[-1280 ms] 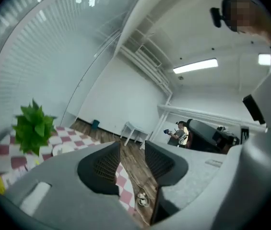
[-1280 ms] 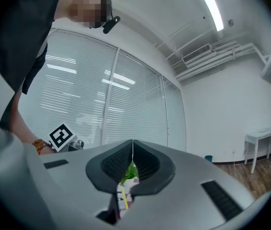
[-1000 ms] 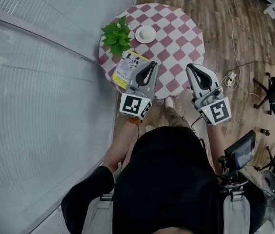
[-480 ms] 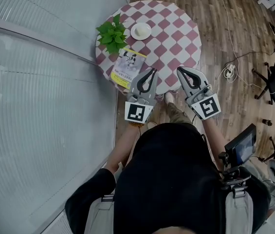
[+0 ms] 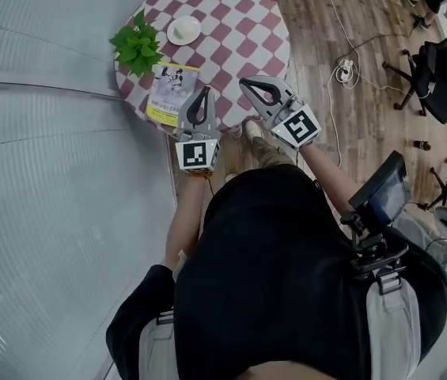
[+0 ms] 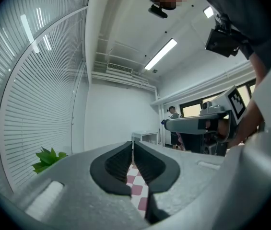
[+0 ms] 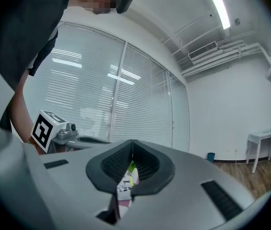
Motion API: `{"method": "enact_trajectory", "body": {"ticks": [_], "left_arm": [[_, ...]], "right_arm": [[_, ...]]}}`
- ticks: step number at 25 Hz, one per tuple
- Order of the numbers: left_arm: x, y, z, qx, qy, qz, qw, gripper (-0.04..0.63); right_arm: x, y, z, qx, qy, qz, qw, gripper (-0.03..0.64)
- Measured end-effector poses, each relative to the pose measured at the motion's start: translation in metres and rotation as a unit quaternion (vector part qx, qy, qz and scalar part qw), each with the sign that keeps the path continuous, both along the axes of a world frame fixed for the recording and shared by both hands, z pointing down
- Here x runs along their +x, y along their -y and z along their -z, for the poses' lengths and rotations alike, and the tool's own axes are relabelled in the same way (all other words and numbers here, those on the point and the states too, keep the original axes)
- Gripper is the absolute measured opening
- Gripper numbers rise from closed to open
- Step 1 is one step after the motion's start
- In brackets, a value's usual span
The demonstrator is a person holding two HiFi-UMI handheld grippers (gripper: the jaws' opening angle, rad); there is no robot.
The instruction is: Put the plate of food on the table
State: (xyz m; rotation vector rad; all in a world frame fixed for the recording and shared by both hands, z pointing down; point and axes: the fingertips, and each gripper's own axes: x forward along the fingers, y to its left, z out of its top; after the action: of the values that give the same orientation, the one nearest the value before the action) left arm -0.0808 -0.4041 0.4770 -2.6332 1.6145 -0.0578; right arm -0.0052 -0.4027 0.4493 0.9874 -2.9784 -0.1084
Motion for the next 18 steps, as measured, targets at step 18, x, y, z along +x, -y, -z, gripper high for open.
{"method": "enact_trajectory", "body": {"ticks": [18], "left_arm": [[0.002,0.0,-0.064,-0.058,0.025,-0.003,0.998,0.018]], "right_arm": [[-0.009,0.0,-0.064,-0.055,-0.053,0.011,0.997,0.011]]}}
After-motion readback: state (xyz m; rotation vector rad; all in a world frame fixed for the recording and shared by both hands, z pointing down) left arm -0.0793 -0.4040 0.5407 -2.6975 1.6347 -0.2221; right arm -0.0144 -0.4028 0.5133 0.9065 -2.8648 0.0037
